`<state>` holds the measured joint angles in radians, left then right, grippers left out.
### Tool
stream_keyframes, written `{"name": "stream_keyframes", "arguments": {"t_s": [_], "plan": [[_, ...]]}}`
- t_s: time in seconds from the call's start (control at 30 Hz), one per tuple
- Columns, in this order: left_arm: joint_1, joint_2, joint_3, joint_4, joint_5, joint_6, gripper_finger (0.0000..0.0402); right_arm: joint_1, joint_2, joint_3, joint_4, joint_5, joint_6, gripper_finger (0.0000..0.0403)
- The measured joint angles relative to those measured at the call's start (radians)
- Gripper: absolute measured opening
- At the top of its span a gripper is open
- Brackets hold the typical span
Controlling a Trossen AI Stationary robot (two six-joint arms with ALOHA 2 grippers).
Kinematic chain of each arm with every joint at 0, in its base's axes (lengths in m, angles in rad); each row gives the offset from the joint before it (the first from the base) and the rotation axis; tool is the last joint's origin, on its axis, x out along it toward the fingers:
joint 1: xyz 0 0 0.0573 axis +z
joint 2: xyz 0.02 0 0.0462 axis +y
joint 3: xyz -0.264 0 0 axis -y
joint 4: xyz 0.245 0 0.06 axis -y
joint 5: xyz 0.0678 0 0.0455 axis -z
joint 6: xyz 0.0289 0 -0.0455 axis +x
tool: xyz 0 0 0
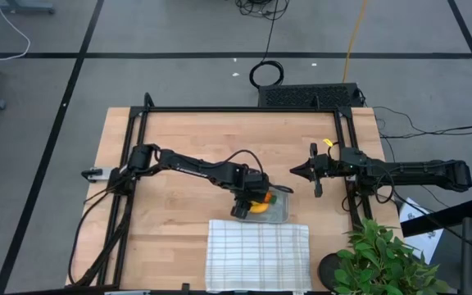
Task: Pick and placing Produce into tupperware
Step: Put the lemon into the gray bin
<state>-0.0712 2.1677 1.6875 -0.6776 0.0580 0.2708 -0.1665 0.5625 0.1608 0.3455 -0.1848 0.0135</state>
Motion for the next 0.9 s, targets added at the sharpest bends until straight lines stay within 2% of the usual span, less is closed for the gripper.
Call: {"name": "stream_keyframes", "arguments": {"t_s": [0.43,0.77,0.9], "plan": [[0.000,0.010,0.001,-0.004,-0.003,0.004,0.0200,-0.003,0.010,0.000,0.001,0.000,-0.003,0.0000],[0.000,0.010,0.000,-0.009,0.009,-0.012,0.0257,-0.003,0.010,0.000,0.001,0.000,-0.003,0.0000],[0.000,0.010,0.000,-0.010,0.012,-0.007,0.0267,-0.003,0.010,0.000,0.001,0.000,-0.003,0.0000]]}}
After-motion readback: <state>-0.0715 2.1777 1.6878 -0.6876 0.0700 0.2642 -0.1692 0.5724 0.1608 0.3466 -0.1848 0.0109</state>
